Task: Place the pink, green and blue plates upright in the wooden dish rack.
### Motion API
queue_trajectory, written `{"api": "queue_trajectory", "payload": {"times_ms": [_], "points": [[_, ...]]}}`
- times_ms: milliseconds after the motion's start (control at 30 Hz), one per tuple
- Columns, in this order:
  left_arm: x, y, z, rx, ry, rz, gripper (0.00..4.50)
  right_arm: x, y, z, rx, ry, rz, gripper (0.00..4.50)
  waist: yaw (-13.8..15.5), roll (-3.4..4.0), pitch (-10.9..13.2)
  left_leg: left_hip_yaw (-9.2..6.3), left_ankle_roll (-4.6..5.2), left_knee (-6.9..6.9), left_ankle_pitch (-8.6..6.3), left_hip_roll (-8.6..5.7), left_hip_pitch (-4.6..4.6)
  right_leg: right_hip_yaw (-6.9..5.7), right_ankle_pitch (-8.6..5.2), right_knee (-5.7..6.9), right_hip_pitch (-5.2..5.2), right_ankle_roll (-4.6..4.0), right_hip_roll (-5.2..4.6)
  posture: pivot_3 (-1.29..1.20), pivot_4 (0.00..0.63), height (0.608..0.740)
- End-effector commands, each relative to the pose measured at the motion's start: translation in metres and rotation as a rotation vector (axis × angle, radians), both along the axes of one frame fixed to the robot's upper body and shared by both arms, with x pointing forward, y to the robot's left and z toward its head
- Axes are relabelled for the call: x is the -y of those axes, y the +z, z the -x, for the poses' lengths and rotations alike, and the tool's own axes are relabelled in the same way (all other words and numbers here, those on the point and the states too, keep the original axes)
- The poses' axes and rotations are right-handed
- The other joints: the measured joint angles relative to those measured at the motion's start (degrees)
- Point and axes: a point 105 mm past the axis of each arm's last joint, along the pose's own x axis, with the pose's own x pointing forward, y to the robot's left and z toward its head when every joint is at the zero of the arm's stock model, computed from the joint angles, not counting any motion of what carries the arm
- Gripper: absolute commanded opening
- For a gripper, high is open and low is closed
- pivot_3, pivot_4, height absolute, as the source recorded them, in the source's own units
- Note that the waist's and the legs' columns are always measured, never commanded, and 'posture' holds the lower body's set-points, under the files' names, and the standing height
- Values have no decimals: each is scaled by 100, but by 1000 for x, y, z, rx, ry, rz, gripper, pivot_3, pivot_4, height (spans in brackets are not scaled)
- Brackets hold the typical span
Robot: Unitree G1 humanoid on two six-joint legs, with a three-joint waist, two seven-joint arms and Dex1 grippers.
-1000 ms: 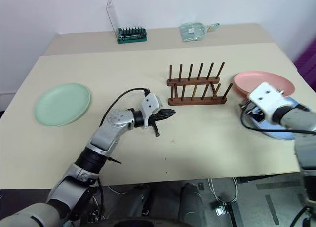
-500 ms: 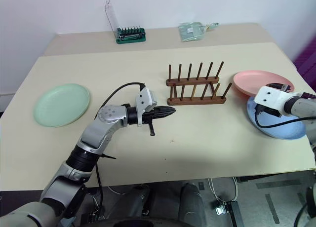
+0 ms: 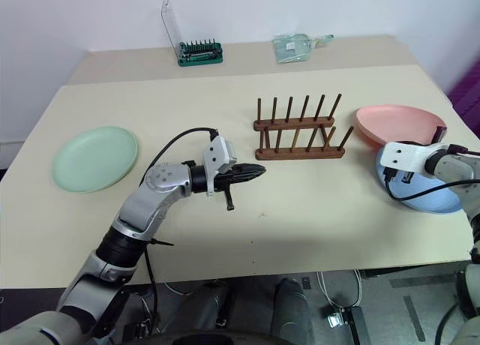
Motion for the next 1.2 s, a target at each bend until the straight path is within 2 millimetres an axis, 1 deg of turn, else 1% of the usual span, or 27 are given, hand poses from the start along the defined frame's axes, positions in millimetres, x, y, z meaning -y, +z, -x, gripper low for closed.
{"api": "queue_trajectory", "payload": {"times_ms": [33, 67, 100, 133, 167, 200, 233, 267, 300, 333, 367, 400, 500, 633, 767, 867, 1000, 1133, 1200], "points": [[-1, 10, 2, 30, 2, 26, 0, -10, 48, 2, 146, 52, -36, 20, 0, 1, 0, 0, 0, 0, 0, 0, 1, 0, 0, 0, 0, 0, 0, 0, 150, 740], [-2, 10, 2, 31, 7, 25, 0, -14, 61, 4, 186, 57, -55, 20, -3, 1, 0, 0, 0, 0, 0, 0, 0, 0, 0, 0, 0, 0, 1, 0, 150, 740], [-3, 9, 1, 30, 11, 24, 0, -19, 78, 4, 242, 56, -122, 20, -10, 3, 1, 0, 0, -1, 0, 0, 0, 0, 0, 0, 0, 0, 0, 0, 150, 740], [-4, 9, 1, 29, 14, 23, 0, -22, 89, 5, 277, 55, -168, 20, -13, 7, 2, 1, 0, 0, 0, 0, 0, 2, 0, 0, 0, 0, 0, 0, 150, 740], [-5, 9, 0, 30, 17, 23, 0, -30, 110, 5, 360, 47, -325, 20, -16, 11, 2, 1, 0, 0, 0, 0, 0, 2, 0, -1, 0, 0, 0, 0, 150, 740], [-7, 10, -1, 31, 24, 23, 0, -43, 139, 6, 460, 54, -611, 20, -22, 11, 2, 1, 0, -1, 0, 1, 0, 3, 0, -1, 0, 0, 1, 0, 150, 740], [-8, 10, -2, 31, 29, 24, 0, -57, 160, 11, 496, 101, -886, 20, -54, 7, 4, 1, 0, -2, 0, 3, 0, 3, 0, 0, 0, 0, 2, 0, 150, 740], [-9, 10, -2, 31, 33, 26, 0, -73, 176, 19, 474, 176, -1098, 20, -65, 12, 4, 2, 0, -1, 0, 12, 0, 3, 5, -4, 1, -8, 8, 0, 150, 740], [-10, 11, -3, 31, 37, 28, 0, -85, 186, 26, 440, 235, -1244, 20, -47, 16, 2, 0, 0, -1, 0, 14, -2, 3, 6, -5, 0, -9, 8, 0, 150, 740], [-11, 12, -4, 31, 39, 30, 0, -93, 191, 31, 394, 269, -1367, 20, -9, 13, 4, -1, 0, -2, 0, 14, -1, 3, 6, -4, 0, -10, 8, 0, 150, 740], [-12, 12, -5, 31, 40, 31, 0, -97, 194, 35, 356, 283, -1442, 20, 24, 9, 5, -6, 0, -2, 0, 15, -3, -2, 6, -5, 0, -10, 9, 0, 150, 740], [-12, 13, -5, 31, 40, 32, 0, -103, 194, 38, 307, 301, -1515, 20, 53, 6, 5, -11, 1, -2, -1, 15, -6, -5, 6, -10, 1, -11, 9, 0, 150, 740], [-14, 15, -4, 33, 38, 38, 0, -116, 185, 38, 162, 261, -1714, 20, 97, -5, 4, -19, 8, 9, -5, 8, -7, -11, 9, -22, 17, -16, 6, 0, 150, 740], [-14, 17, -3, 35, 35, 45, 0, -121, 177, 39, 102, 208, -1824, 20, 86, 0, 6, -7, 11, 13, -6, 4, -9, -6, 14, -18, 9, -22, -2, 0, 150, 740], [-15, 17, -2, 32, 31, 45, 0, -129, 168, 41, 38, 181, -1875, 20, 29, 0, 6, -7, 9, 5, -5, 7, -13, -7, 14, -13, -5, -22, 0, 0, 150, 740], [-12, 19, 3, 19, 3, 61, 0, -130, 156, 38, 34, 120, -1824, 20, 8, 0, 6, -1, 10, 6, -5, 7, -12, -7, 14, -13, -3, -21, 0, 0, 150, 740], [-8, 27, 14, -4, -59, 98, 0, -125, 146, 34, 20, 84, -1824, 20, 6, 2, 5, 2, 10, 7, -5, 8, -10, -7, 15, -10, -4, -20, 0, 0, 150, 740], [-9, 28, 19, -12, -77, 95, 0, -122, 132, 28, -7, 37, -1801, 20, 8, 2, 5, 3, 10, 7, -5, 8, -10, -7, 15, -11, -4, -20, 0, 0, 150, 740], [-8, 28, 20, -13, -77, 94, 0, -121, 124, 22, -24, 6, -1795, 20, 6, 2, 5, 3, 10, 7, -5, 9, -10, -7, 15, -11, -3, -20, 1, 0, 150, 740]]}}
